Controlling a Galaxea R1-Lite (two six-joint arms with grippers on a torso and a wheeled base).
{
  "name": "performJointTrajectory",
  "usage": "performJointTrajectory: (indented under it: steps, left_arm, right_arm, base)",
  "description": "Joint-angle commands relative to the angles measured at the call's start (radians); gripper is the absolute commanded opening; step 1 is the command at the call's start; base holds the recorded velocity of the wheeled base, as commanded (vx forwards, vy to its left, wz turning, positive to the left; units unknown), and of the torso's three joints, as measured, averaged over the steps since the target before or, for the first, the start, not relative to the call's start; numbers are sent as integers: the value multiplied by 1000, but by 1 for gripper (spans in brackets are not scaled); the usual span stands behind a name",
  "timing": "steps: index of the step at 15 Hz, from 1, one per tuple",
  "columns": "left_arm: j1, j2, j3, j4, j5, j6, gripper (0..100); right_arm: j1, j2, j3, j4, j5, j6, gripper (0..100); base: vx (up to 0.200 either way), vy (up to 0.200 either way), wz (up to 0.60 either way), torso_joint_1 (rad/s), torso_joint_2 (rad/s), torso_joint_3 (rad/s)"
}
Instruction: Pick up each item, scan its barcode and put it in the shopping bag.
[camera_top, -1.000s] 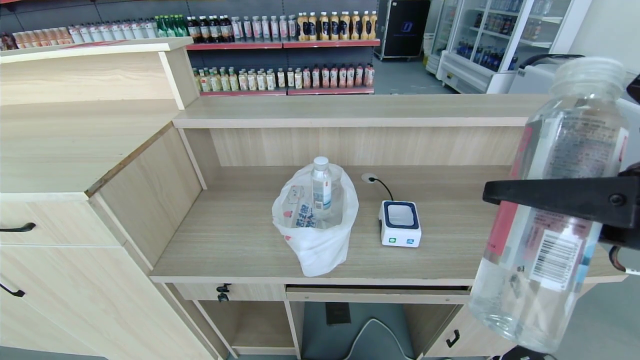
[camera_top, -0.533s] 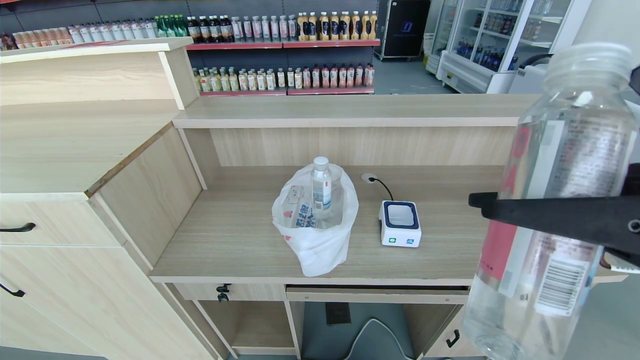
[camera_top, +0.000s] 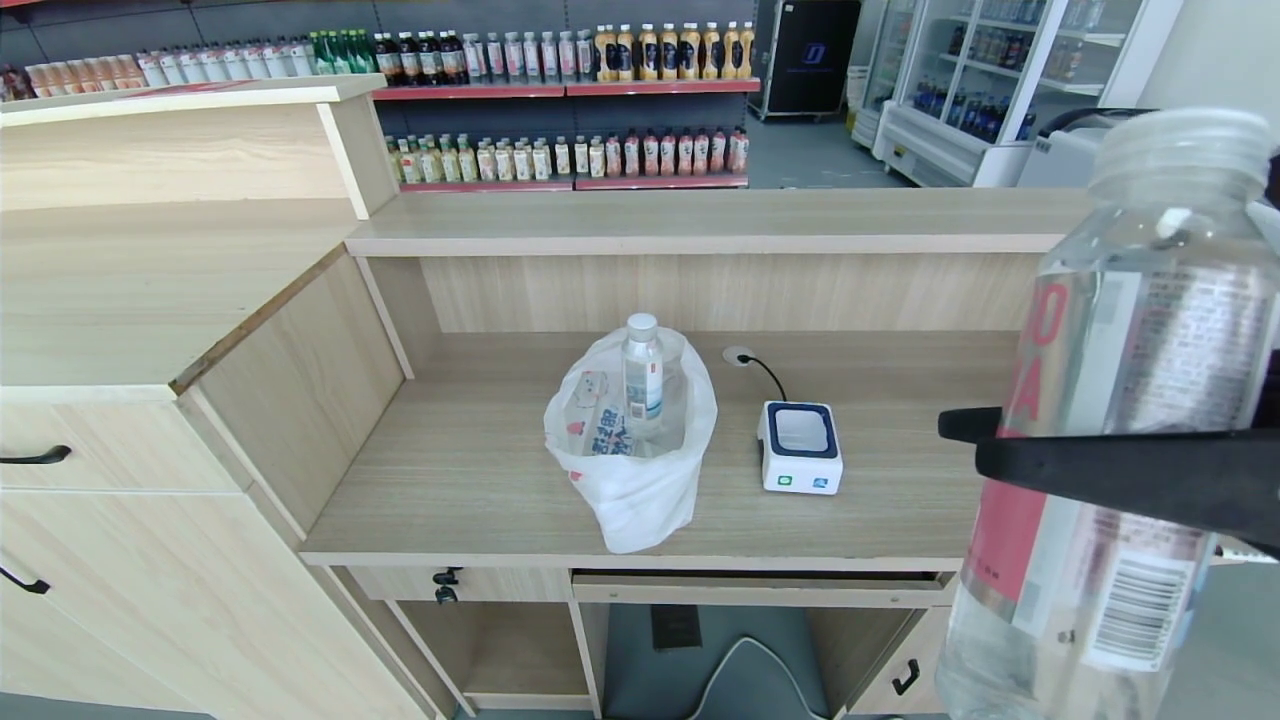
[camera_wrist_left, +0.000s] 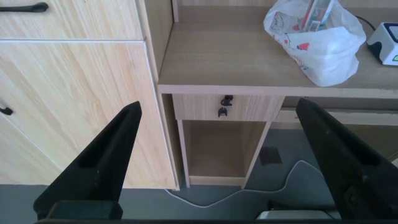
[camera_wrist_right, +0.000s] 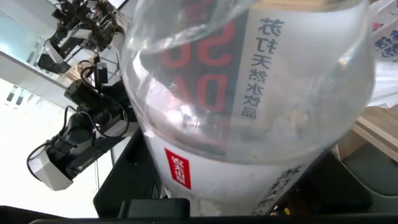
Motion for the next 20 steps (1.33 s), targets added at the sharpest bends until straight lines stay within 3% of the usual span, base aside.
performJointTrajectory:
  steps: [1,16,18,20]
  left_arm:
    - [0,0,0,0,0,0,100]
    - [0,0,0,0,0,0,100]
    - [0,0,0,0,0,0,100]
    - [0,0,0,0,0,0,100]
  right_arm:
    - [-3,-8,-1,-3,4,-1,0]
    - [-21,-28,37,-6,29,-35,0]
    - [-104,23,14,-15,17,-189,0]
    - [-323,118,19,-73,-9,-593,0]
  base:
    - [0,0,0,0,0,0]
    - [0,0,0,0,0,0]
    - [0,0,0,0,0,0]
    - [0,0,0,0,0,0]
